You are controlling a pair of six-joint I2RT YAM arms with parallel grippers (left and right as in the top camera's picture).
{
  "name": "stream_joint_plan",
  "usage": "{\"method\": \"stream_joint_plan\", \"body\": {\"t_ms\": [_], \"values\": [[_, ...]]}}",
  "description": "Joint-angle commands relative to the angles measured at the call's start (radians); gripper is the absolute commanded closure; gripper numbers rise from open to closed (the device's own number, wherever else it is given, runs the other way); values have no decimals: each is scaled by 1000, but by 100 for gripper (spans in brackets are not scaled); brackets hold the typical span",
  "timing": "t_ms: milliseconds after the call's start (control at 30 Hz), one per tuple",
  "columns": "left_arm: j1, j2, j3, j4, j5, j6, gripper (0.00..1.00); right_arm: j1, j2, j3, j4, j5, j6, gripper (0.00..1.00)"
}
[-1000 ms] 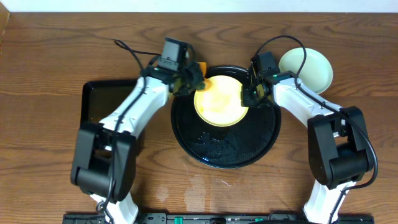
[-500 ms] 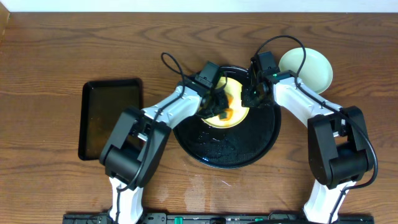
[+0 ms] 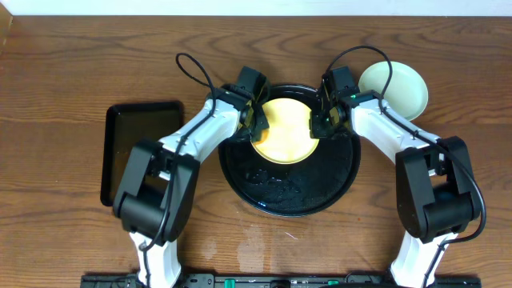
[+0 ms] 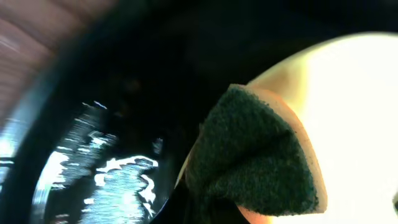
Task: Clean dirty plates on tray and stack at the side
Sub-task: 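Carry the yellow plate right and set it on the green stack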
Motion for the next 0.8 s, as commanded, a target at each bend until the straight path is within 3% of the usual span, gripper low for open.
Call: {"method": "stream_joint_plan", "body": {"t_ms": [0, 133, 300, 567, 767], "values": [[46, -141, 35, -3, -264, 44, 93, 9, 19, 24, -36, 89, -63, 99], [121, -314, 35, -27, -262, 111, 93, 29, -8, 132, -110, 90, -128, 99], [249, -407, 35, -150, -262, 118, 93, 63, -21, 249, -187, 157, -188, 99], [475, -414, 18, -327, -215, 118, 92, 156, -21, 412, -294, 460, -272, 99], [555, -414, 0, -362, -146, 159, 93, 210, -21, 504, -357, 676, -312, 99]]}}
